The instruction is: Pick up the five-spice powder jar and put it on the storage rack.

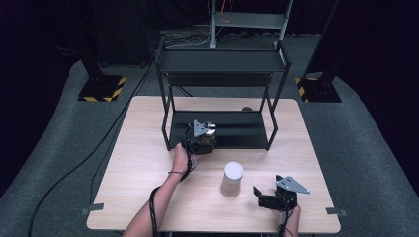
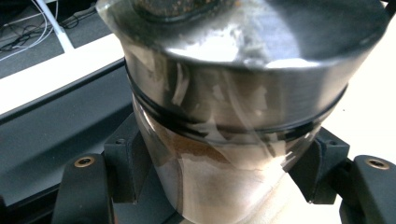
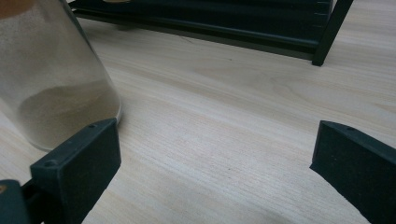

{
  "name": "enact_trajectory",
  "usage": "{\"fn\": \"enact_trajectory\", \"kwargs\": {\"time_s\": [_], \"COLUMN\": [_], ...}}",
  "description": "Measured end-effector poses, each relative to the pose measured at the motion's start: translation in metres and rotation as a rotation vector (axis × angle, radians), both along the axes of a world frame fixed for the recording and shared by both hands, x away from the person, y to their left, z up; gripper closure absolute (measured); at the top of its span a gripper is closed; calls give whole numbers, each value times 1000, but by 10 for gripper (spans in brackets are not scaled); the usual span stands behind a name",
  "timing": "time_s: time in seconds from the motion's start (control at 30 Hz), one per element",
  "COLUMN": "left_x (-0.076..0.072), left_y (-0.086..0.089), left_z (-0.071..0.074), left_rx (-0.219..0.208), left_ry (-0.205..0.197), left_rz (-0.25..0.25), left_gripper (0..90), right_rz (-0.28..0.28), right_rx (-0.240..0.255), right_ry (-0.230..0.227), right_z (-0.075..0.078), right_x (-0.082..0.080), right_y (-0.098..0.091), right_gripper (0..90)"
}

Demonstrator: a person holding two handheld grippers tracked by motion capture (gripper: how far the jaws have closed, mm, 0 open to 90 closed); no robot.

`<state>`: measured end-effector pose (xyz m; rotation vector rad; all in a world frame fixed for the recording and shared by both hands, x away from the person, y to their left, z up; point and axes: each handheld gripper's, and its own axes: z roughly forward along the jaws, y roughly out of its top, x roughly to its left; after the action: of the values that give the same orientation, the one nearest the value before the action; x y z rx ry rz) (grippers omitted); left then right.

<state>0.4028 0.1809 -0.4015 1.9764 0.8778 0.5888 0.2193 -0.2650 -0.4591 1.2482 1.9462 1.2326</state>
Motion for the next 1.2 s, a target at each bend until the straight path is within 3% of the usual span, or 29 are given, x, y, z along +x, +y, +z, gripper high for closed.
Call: {"fn": "enact_trajectory", "kwargs": {"time_s": [1.2], "left_x": [25], "left_y": [-11], "left_z": [-7], "left_rx": [24], "left_ry": [20], "left_rz": [21], "left_gripper": [305], "right_rz": [-1], "right_rx": [-2], "right_ry": [1], "right_z": [0], "right_x": [0], "right_y": [1], "right_gripper": [1]}}
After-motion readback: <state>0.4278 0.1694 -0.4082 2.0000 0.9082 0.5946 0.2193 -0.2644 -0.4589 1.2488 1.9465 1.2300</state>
